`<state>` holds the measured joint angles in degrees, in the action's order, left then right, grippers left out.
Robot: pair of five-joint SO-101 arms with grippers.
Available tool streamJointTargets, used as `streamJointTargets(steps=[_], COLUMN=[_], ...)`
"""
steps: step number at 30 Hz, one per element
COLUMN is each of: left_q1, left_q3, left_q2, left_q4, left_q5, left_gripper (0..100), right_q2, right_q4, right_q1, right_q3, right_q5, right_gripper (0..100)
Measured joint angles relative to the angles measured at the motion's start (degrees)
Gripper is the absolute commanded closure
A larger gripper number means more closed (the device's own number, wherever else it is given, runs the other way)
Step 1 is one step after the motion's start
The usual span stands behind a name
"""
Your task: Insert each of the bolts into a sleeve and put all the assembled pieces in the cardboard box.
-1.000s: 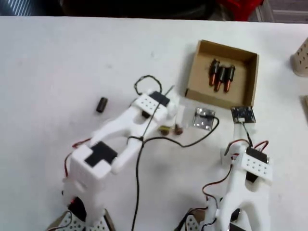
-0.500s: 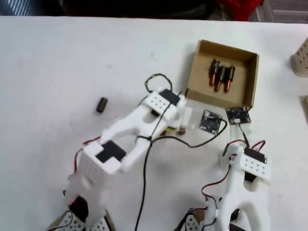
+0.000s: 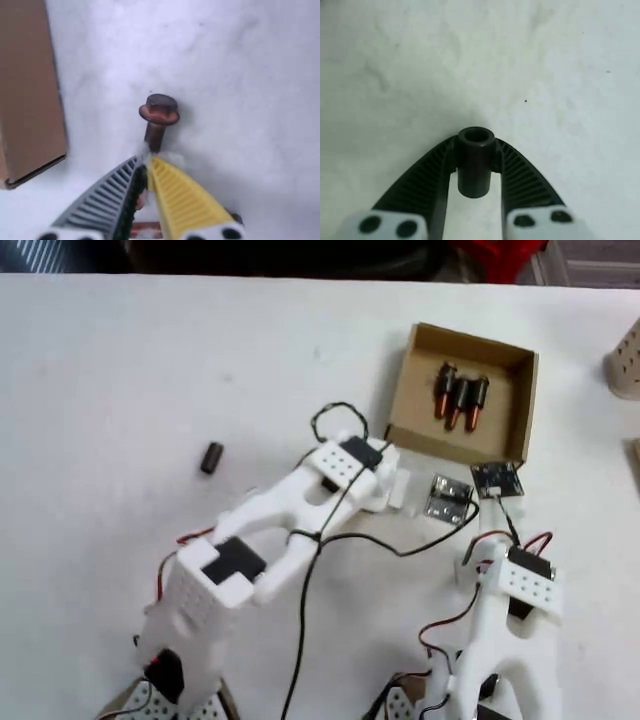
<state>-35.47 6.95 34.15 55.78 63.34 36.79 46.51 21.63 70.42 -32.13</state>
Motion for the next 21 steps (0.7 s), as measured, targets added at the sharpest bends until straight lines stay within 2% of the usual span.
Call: streamJointTargets(steps=[10,16,18,21], left_q1=[1.9,5.0,5.9,7.6], left_q3=[0.4,0.4,0.4,-2.1], left_q2=[0.0,-0.1,-1.1,-3.8], left_q4=[-1.8,-1.3,0.3,1.0], left_q5=[-25.3,-47.3,-51.1,-50.5], left_gripper=[98,98,98,98], right_q2=[0.0,0.0,0.0,0.0], right_q4=[0.0,0.0,0.0,0.0], right_q1=[0.1,-0.1,0.0,0.7], right_q3=[0.0,-0.1,-0.1,-0.1], right_q5=[0.1,0.1,0.1,-0.1], right_gripper=[98.1,98.1,98.1,98.1])
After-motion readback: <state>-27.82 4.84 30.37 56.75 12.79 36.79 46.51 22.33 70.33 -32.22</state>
